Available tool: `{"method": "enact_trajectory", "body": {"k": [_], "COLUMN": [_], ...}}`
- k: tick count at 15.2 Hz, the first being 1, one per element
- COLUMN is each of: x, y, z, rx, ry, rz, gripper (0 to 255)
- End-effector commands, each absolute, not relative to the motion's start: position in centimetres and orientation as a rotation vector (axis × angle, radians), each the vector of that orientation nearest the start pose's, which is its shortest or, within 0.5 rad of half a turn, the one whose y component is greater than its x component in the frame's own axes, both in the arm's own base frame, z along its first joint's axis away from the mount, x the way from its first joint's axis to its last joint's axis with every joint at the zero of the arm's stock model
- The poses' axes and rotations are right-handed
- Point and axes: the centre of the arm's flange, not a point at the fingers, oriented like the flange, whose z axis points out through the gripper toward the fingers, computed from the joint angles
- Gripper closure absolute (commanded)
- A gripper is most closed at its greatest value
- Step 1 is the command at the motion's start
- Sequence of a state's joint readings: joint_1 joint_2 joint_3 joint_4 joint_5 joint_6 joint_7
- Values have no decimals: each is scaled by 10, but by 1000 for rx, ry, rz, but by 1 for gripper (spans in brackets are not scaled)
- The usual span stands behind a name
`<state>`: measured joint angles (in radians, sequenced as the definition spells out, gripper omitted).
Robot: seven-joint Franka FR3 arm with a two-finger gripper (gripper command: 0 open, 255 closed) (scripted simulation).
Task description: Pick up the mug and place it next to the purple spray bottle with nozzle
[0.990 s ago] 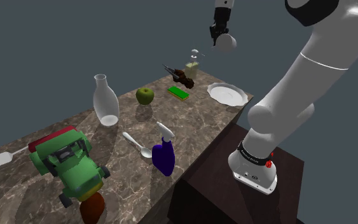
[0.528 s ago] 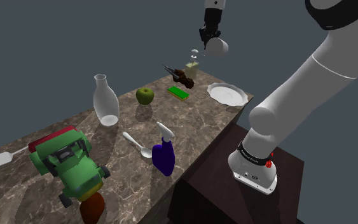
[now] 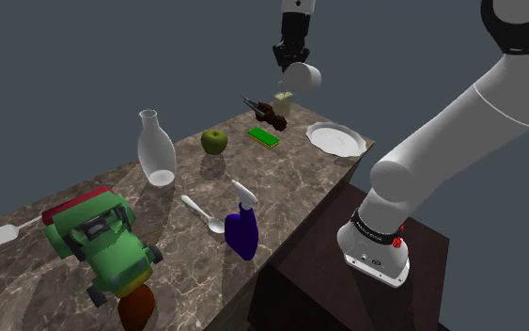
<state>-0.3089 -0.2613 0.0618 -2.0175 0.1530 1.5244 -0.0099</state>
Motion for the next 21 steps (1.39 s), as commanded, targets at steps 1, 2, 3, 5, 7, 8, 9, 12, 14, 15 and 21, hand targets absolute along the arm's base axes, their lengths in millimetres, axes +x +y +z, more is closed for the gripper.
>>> {"method": "enact_trajectory", "body": {"k": [1, 2, 3, 5, 7, 8, 9, 12, 14, 15, 21], "x": [447, 447, 448, 450, 451, 452, 452, 454, 456, 456, 460], "y": [-66, -53, -40, -13, 13, 26, 39, 79, 105, 118, 197], "z": [546, 546, 546, 546, 546, 546, 546, 546, 546, 546, 546], "rx": [-2936, -2936, -2936, -2936, -2936, -2936, -2936, -2936, -2936, -2936, -2936], "ry": [374, 374, 374, 374, 374, 374, 374, 374, 374, 374, 374], "rz": [316, 316, 316, 316, 316, 316, 316, 316, 316, 316, 316], "gripper": [255, 255, 255, 255, 255, 255, 255, 255, 255, 255, 255]}}
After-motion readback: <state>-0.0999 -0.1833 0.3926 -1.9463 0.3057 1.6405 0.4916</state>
